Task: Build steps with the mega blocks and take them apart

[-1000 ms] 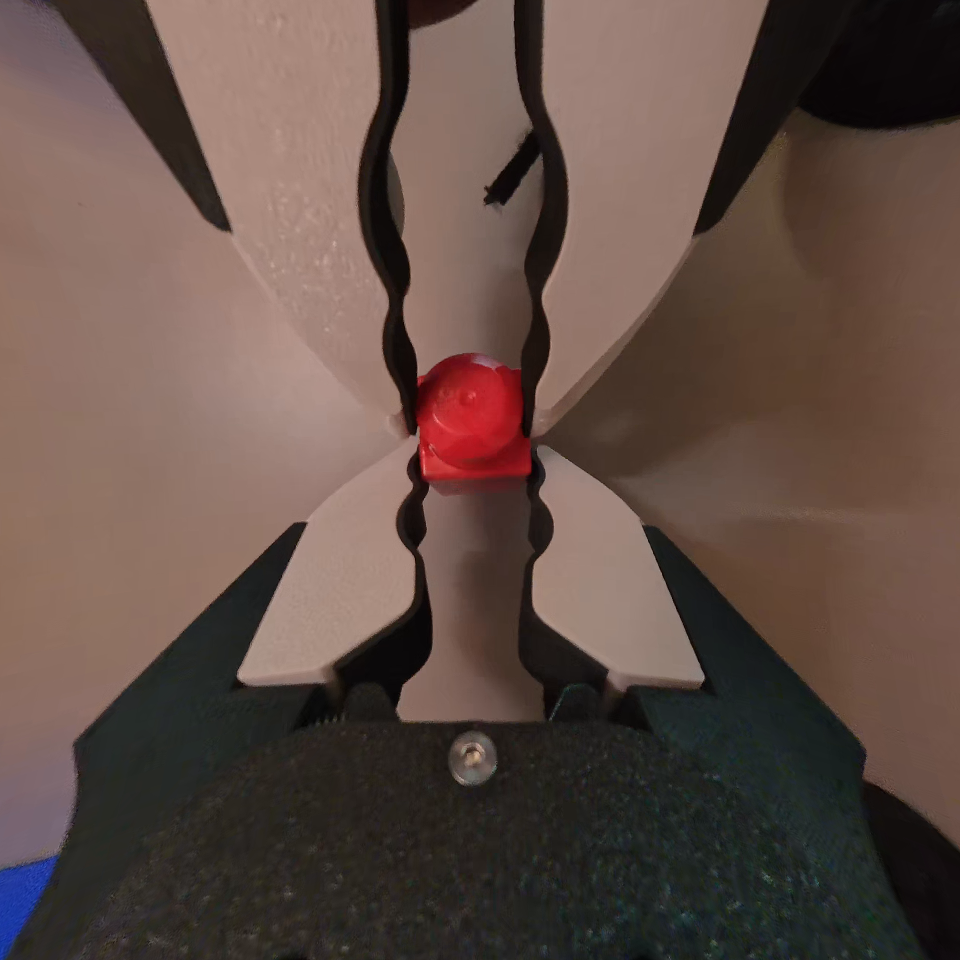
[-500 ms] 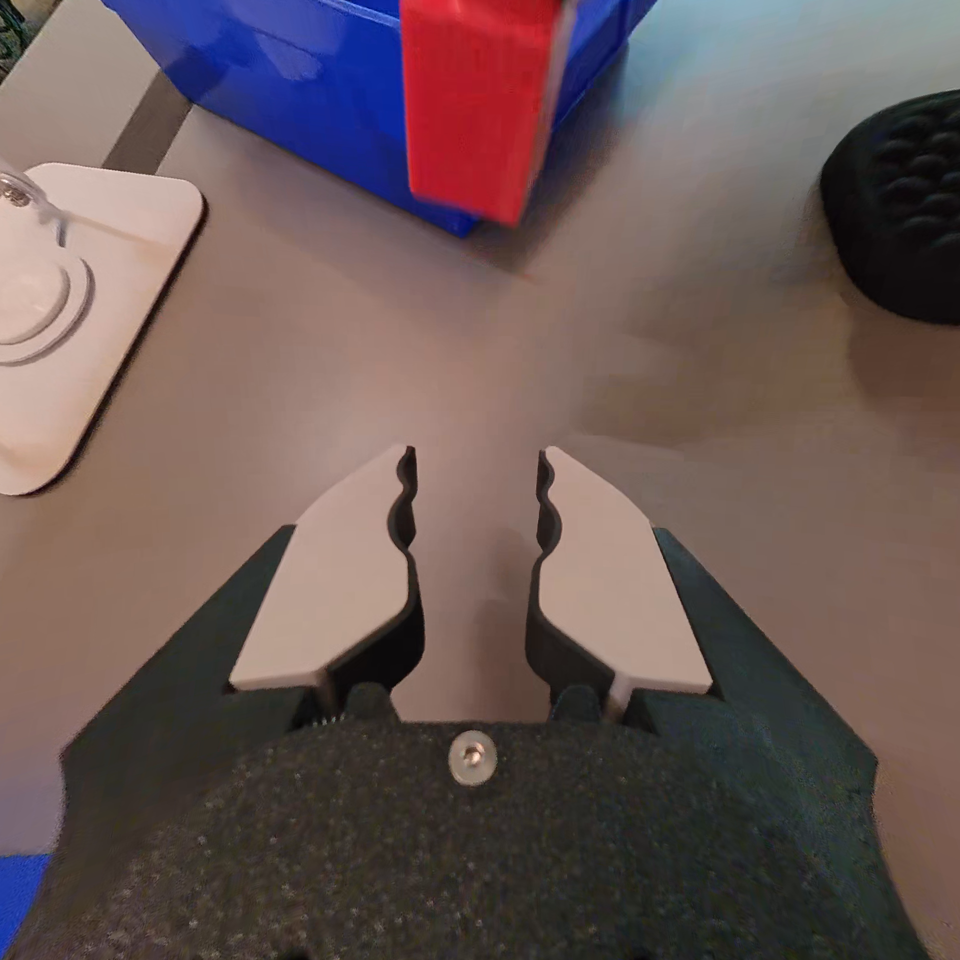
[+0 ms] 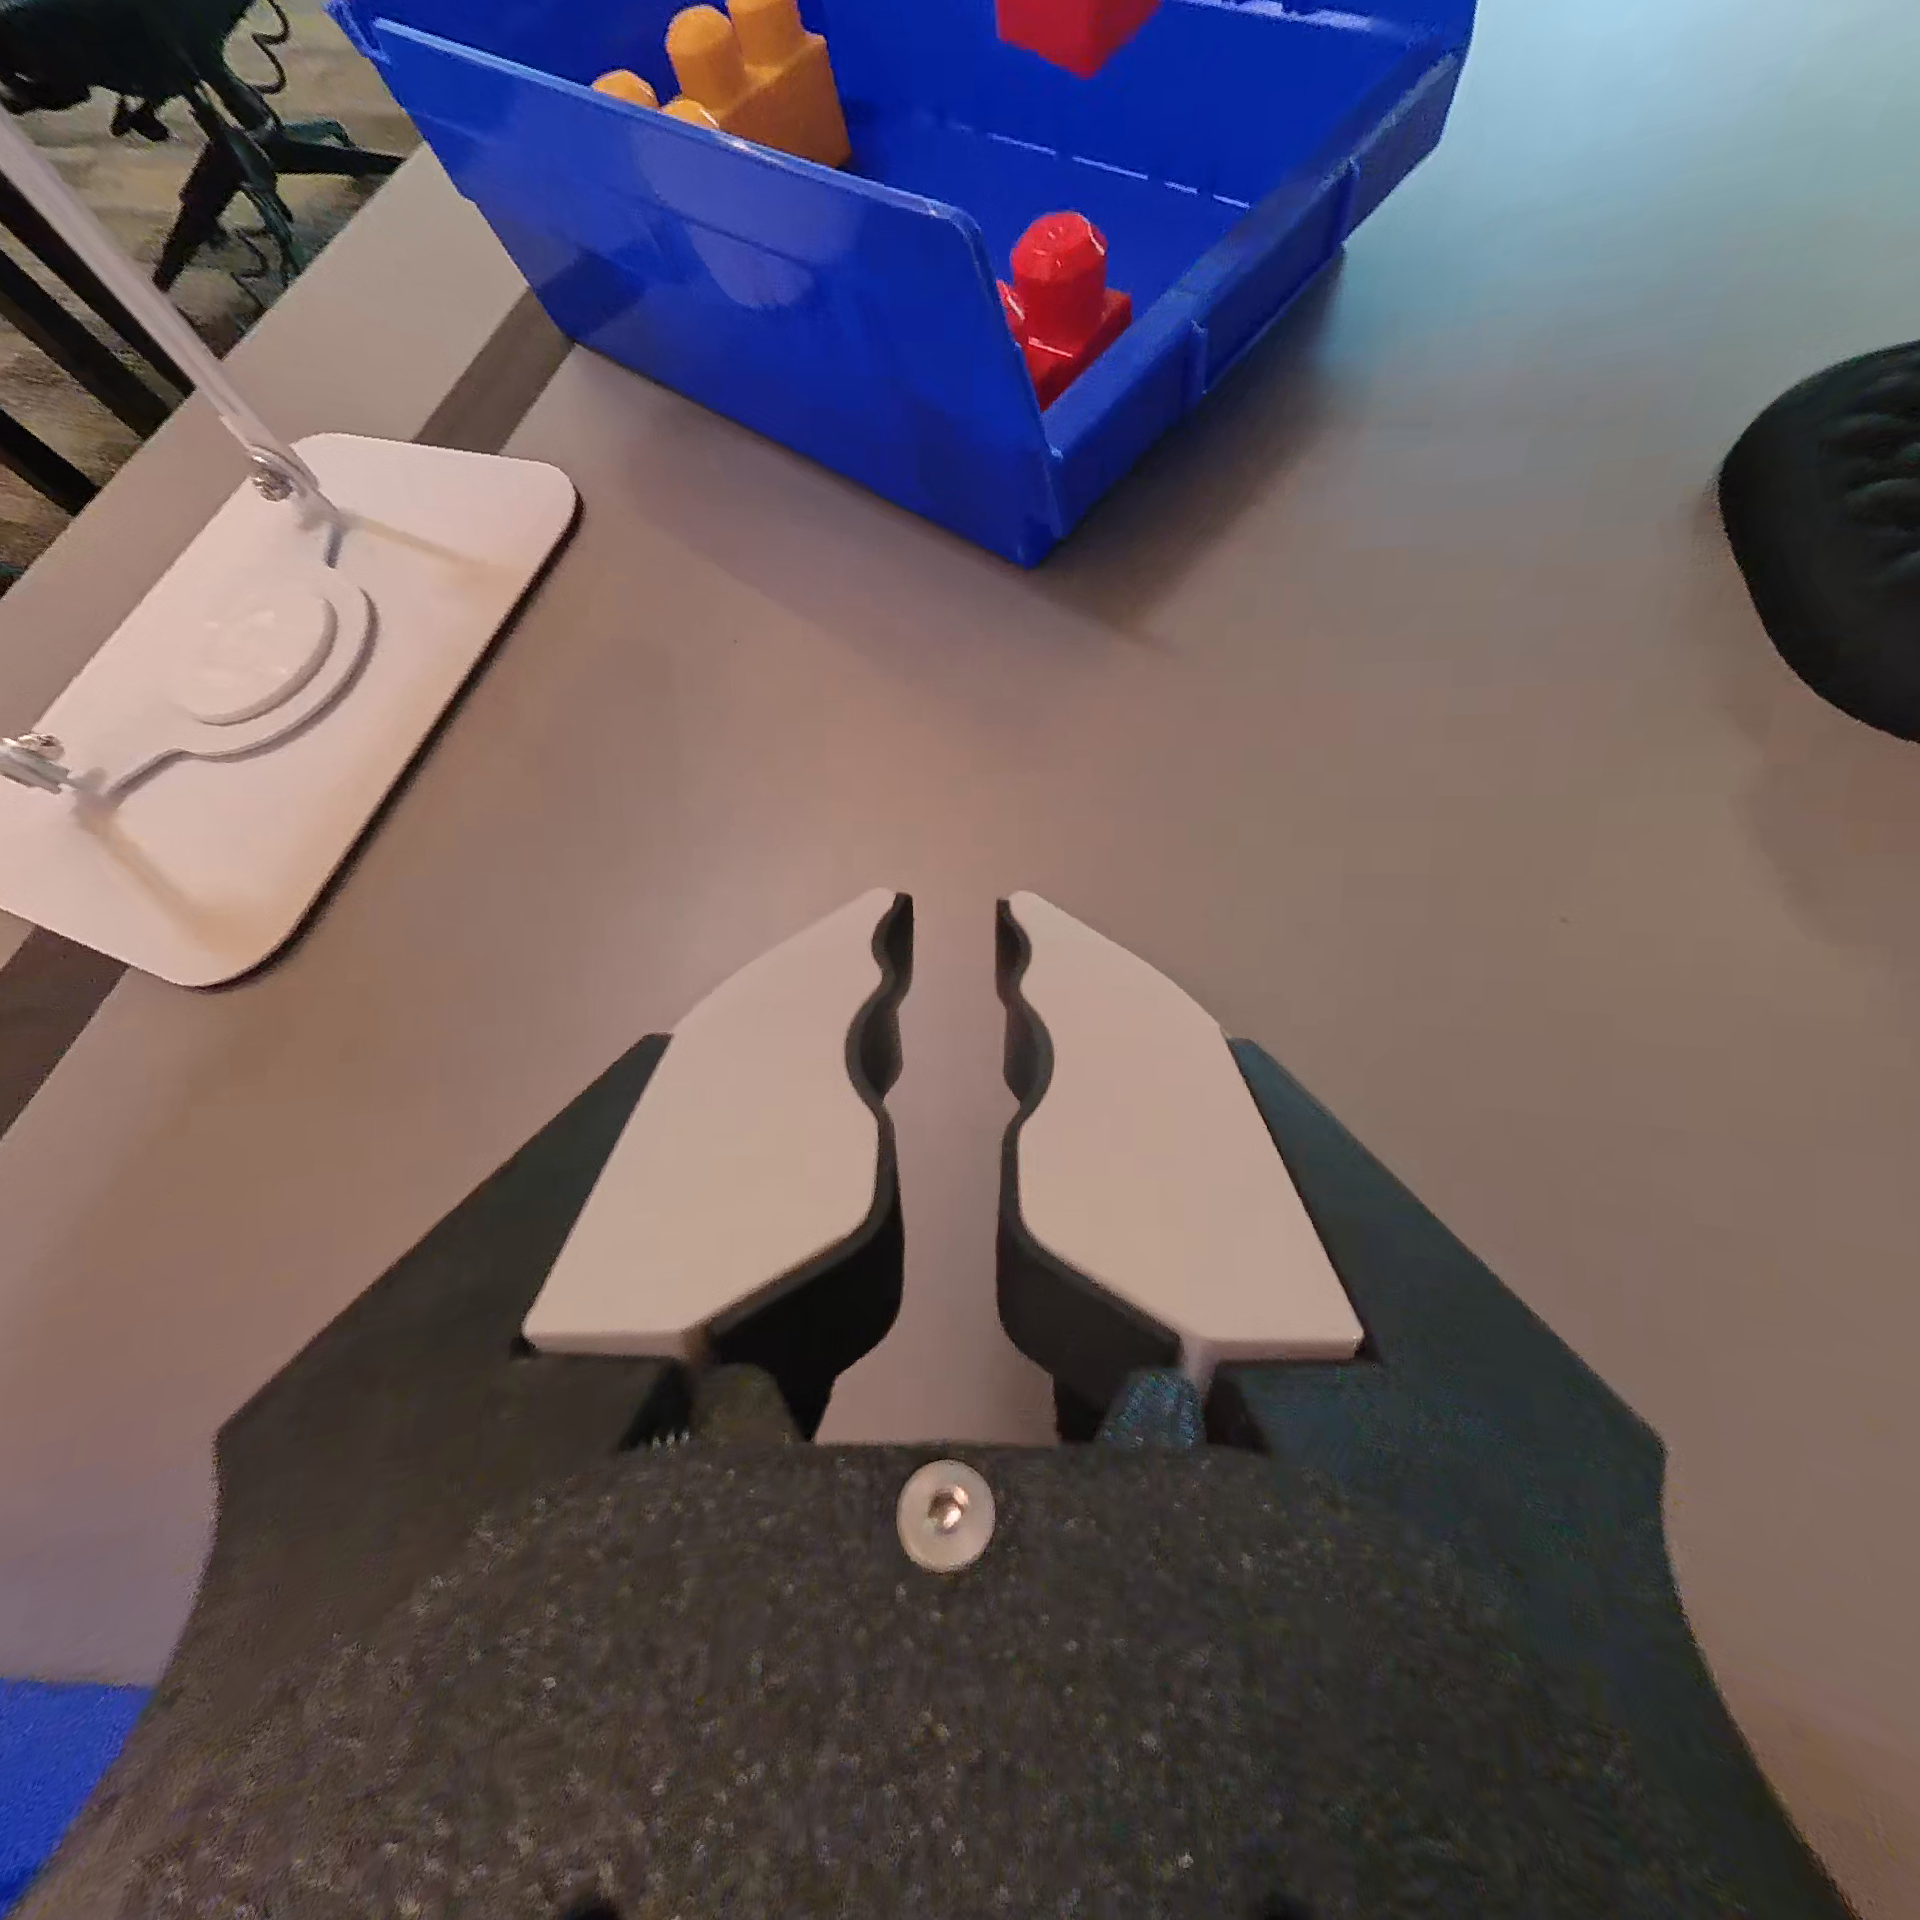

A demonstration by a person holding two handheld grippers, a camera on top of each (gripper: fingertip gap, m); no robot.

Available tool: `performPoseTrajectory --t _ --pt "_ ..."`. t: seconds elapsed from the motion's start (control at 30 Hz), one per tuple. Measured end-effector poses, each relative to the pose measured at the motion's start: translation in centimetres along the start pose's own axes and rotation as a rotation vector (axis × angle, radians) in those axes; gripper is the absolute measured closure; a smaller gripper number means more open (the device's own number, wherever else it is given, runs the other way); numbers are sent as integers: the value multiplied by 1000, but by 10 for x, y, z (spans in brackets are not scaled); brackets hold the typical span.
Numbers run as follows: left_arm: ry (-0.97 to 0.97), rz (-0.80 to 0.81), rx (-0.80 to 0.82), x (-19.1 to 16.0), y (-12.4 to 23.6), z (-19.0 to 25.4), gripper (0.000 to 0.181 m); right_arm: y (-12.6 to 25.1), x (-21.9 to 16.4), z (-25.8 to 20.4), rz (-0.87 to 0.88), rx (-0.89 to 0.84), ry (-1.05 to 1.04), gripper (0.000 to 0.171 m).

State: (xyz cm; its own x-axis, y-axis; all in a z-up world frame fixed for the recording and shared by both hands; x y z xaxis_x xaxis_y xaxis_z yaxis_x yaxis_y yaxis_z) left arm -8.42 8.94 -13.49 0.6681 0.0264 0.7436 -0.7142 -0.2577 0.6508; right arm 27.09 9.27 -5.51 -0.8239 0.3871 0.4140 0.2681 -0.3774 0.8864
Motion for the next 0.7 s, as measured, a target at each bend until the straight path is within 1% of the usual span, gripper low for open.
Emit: performPoseTrajectory --t 0.13,0.2,0.27,0.4,0.7 --pt "12 40 32 1 3 -3 175 -9 -20 8 -66 24 -43 142" --pt "21 65 57 2 6 -5 180 -15 -26 9 -93 31 -47 142" --pt "32 97 81 3 8 -7 181 -21 -29 8 -112 41 -44 142" --pt "62 181 148 4 16 -13 181 -31 -26 2 -94 67 -26 142" --pt "167 429 292 4 39 -27 181 -53 -13 -11 -70 97 6 142"
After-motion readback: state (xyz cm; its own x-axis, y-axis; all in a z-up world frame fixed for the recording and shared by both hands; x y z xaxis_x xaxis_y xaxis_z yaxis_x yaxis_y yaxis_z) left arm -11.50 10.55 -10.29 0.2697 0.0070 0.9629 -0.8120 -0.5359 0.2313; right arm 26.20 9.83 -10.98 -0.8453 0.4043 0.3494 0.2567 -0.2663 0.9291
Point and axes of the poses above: each gripper's, where its closed fingertips meet, y back along the fingers, x out of its top, z = x × y across the jaws, the point moved 10 cm from there along y, back along the fingers, and after that the axes turned 6 degrees about -z, right-handed, at the moved point
